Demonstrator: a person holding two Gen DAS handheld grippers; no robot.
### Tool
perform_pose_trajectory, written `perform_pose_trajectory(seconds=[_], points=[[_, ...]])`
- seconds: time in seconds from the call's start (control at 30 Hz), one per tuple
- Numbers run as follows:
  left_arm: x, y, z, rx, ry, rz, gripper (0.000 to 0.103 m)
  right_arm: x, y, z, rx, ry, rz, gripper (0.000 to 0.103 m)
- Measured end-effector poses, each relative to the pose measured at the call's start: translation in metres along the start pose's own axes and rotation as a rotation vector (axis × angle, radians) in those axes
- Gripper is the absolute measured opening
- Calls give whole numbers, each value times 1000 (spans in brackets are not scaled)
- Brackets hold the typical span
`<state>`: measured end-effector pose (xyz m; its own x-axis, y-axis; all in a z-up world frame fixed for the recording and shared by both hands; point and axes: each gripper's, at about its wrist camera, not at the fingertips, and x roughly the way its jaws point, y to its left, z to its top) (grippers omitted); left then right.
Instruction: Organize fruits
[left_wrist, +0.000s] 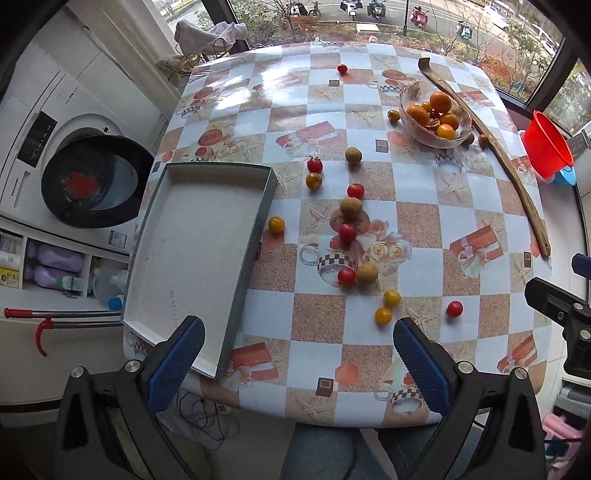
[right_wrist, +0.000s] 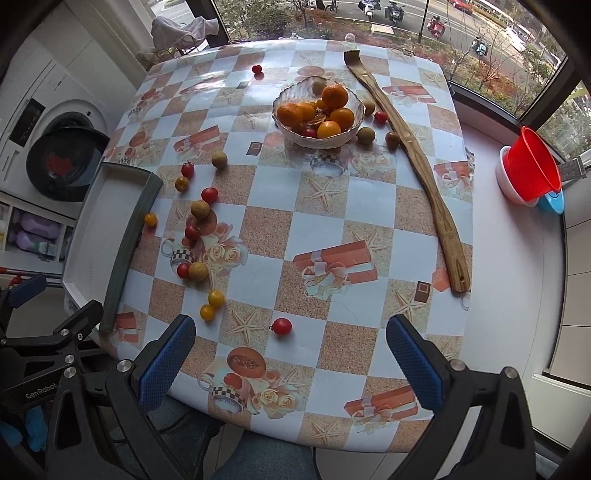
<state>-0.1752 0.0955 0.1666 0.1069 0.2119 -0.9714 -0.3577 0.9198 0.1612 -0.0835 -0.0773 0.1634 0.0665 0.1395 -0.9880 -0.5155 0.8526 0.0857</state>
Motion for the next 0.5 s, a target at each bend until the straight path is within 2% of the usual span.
perform_pose_trajectory(seconds=[0.5], points=[[-4,-2,-6,0,-14,5,103,-11,5,-2,-20,-48,-20,103]])
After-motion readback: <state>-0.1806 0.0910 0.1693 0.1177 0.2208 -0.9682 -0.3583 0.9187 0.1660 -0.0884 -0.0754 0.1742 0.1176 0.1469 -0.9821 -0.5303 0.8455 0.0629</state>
